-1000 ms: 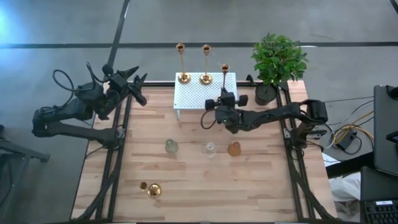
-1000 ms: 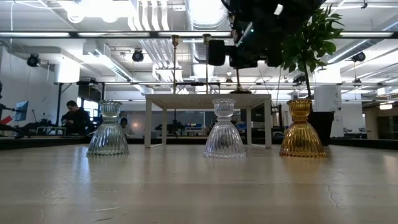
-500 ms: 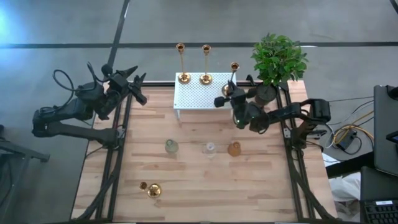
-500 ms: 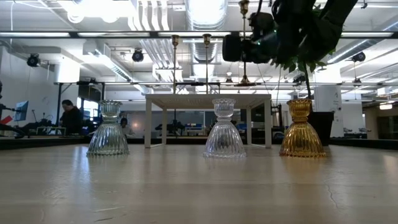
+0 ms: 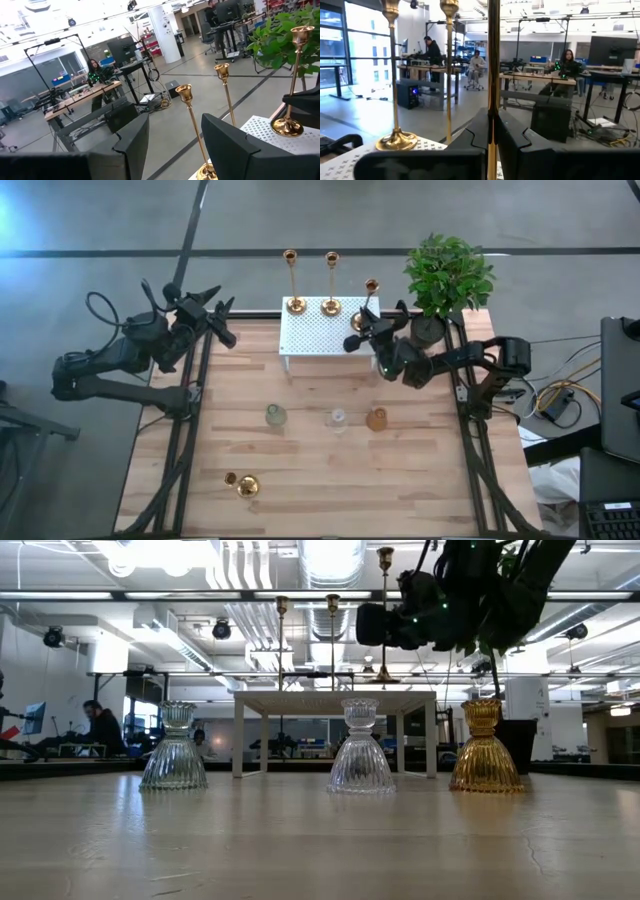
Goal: Pick & Place candle stick holders
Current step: Align the gold candle holder with the other gold candle holders on the shelf
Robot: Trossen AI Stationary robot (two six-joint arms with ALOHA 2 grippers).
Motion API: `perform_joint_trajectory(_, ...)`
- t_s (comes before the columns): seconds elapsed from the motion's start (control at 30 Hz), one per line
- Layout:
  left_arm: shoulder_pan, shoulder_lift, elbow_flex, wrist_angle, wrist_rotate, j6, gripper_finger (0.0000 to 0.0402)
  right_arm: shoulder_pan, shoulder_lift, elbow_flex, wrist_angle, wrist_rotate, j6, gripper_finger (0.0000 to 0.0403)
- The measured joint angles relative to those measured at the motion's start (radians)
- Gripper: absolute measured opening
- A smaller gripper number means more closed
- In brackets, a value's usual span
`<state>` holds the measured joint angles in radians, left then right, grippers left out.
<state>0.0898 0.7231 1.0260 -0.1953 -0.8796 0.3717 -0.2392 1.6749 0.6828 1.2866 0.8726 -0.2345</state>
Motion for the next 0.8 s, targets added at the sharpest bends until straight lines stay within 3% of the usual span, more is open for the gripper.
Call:
perform_joint_trajectory(0.4, 0.001, 0.000, 0.000, -0.004, -0.002, 0.000, 0.0187, -0.060, 0.000, -0.011, -0.010, -0.065, 0.036, 0.0011)
perform_joint_trajectory(0.8, 0.001, 0.000, 0.000, -0.004, -0.002, 0.000, 0.0187, -0.121, 0.000, 0.008, -0.142, -0.127, 0.150, 0.0011)
